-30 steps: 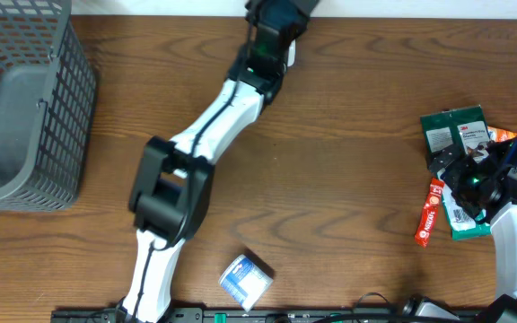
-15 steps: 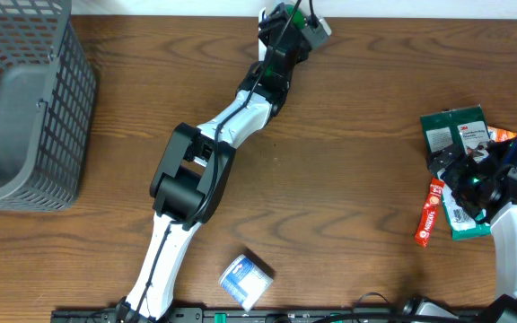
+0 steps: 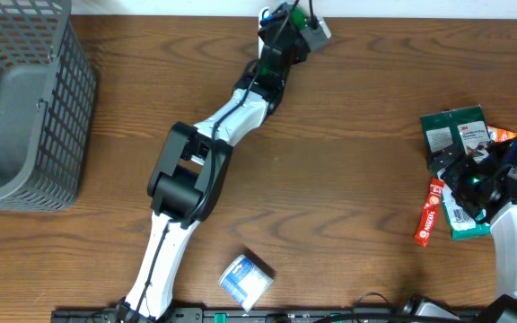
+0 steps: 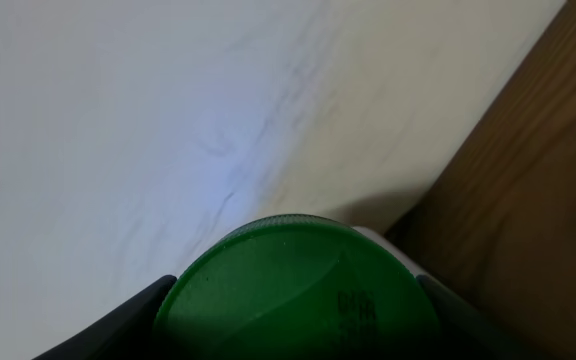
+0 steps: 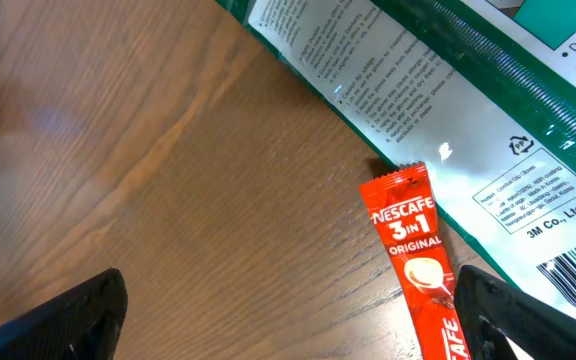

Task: Scan the item barcode
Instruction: 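Hold the jar in front of the scanner with the left gripper, then carry the jar right away from the scanner with the left gripper, then set the jar down beside the wipes pack and release it, then reach the right gripper down-left to the cotton-bud tub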

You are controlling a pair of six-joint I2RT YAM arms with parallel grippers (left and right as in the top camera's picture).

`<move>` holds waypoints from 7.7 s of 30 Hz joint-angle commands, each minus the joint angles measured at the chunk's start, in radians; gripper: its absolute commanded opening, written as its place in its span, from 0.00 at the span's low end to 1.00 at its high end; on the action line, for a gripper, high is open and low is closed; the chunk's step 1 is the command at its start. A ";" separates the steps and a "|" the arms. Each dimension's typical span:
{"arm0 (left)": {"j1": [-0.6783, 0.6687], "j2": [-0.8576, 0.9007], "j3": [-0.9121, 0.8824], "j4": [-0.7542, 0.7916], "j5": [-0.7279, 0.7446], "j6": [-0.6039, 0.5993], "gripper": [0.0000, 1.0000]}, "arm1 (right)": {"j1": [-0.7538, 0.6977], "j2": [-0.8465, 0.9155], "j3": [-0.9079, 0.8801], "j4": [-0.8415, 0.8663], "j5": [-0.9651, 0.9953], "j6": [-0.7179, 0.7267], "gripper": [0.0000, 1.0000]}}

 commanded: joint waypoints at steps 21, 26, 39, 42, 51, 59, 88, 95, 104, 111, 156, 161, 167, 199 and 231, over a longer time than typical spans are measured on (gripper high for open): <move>0.029 0.056 0.021 0.061 0.067 0.083 0.51 | -0.011 0.002 0.005 -0.001 -0.011 0.004 0.99; 0.027 0.056 0.021 0.056 0.067 0.083 0.51 | -0.011 0.002 0.005 -0.001 -0.011 0.004 0.99; 0.027 0.056 0.021 0.050 0.067 0.084 0.51 | -0.011 0.002 0.005 0.000 -0.011 0.004 0.99; 0.028 0.056 0.021 0.064 0.066 0.084 0.51 | -0.011 0.002 0.005 -0.001 -0.011 0.004 0.99; 0.028 0.056 0.021 0.116 0.065 0.083 0.51 | -0.011 0.002 0.005 -0.001 -0.011 0.004 0.99; 0.028 -0.004 0.022 0.188 0.036 -0.024 0.51 | -0.011 0.002 0.005 0.000 -0.011 0.004 0.99; 0.026 -0.569 0.021 -1.029 0.448 -1.104 0.51 | -0.011 0.002 0.005 0.006 -0.014 0.010 0.99; -0.053 -0.499 0.008 -1.085 0.512 -1.186 0.51 | -0.027 -0.003 0.020 -0.010 -0.230 0.010 0.99; -0.248 -0.370 0.008 -0.977 0.511 -1.190 0.51 | -0.045 -0.003 0.500 -0.594 0.062 -0.098 0.99; -0.391 -0.287 0.008 -0.905 0.484 -1.189 0.52 | -0.045 -0.003 0.788 -0.803 0.064 -0.158 0.99; -0.327 -0.475 0.008 -0.957 0.298 -1.141 0.89 | 0.021 -0.004 0.800 -0.873 0.064 -0.188 0.97; -0.179 -0.582 0.008 -1.124 0.289 -1.141 0.88 | 0.154 0.000 0.742 -0.821 0.064 -0.186 0.29; 0.007 -0.610 0.008 -1.324 0.289 -1.141 0.19 | 0.357 0.009 0.558 -0.631 0.064 -0.112 0.01; 0.248 -0.609 0.008 -1.678 0.031 -1.141 0.35 | 0.534 0.530 0.310 -0.442 0.704 0.128 0.01; 0.523 -0.609 0.008 -1.711 -0.066 -1.201 0.84 | 1.086 0.530 0.544 -0.497 -0.177 -0.418 0.85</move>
